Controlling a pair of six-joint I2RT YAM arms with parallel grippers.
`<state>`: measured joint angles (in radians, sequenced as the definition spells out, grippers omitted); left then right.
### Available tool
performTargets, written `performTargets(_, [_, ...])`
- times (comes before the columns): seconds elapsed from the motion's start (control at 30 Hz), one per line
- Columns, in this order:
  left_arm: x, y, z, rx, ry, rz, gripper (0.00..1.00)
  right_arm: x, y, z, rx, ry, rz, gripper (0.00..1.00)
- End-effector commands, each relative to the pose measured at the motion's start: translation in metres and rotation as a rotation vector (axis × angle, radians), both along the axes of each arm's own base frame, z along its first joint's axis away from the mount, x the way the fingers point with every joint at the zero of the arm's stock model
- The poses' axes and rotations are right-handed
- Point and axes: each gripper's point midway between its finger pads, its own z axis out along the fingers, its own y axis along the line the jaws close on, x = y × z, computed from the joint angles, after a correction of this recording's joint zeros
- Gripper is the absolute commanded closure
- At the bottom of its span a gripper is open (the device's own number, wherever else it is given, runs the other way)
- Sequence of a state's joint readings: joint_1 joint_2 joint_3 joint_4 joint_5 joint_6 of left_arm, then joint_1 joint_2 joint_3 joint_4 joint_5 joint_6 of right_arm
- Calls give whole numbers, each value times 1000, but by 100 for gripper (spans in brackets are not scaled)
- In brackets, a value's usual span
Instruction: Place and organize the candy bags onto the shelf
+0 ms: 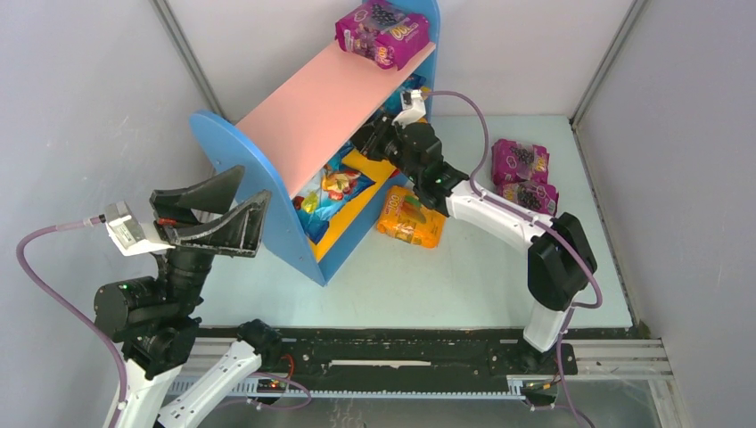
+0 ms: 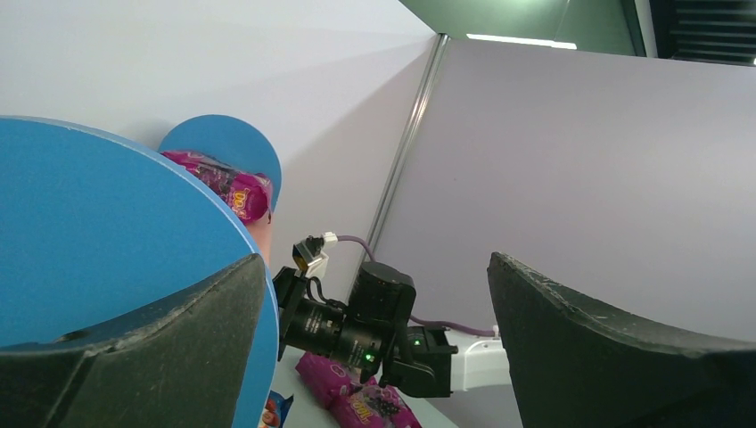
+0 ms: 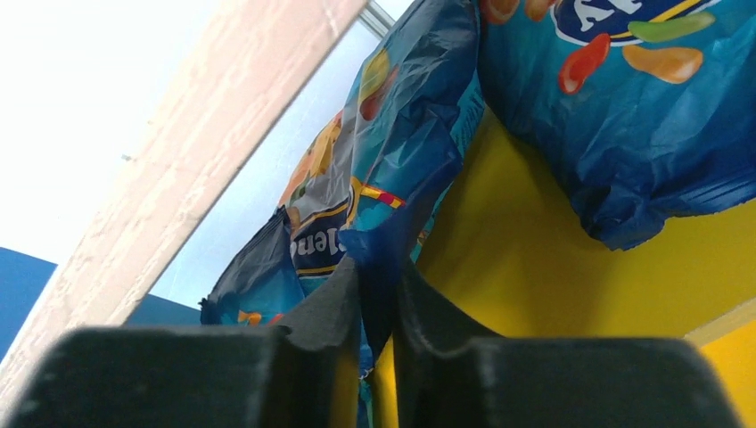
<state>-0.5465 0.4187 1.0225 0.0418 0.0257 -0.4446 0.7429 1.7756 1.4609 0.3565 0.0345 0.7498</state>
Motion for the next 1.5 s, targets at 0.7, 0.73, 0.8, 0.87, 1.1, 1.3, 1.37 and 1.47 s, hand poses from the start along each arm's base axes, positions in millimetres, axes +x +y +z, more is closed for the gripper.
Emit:
performTargets(0.7, [7,-5,-1,3,1,-6,0,-9,-56,73,59,-93,139,100])
performTargets(0.73, [7,-6,-1,4,2,-6,0,-7,-58,73,54,-93,139,100])
performTargets(0.8, [7,-6,-1,4,2,-6,0,-4,-61,73,41,-87,137,100])
performTargets(0.87, [8,-6,-2,6,5,-6,0,0,-63,72,28,-87,136,100])
performTargets(1.1, [10,-7,-3,9,8,-3,0,11,-73,59,-46,-7,123,34])
performTargets(1.3, [11,-7,-3,9,9,-2,0,-30,-120,22,-171,140,103,0])
performTargets(1.37, [10,-7,-2,9,8,-3,0,-55,-126,-8,-188,166,168,0])
performTargets(1.47, [12,-9,-3,9,13,-9,0,-87,-131,-53,-241,212,235,0])
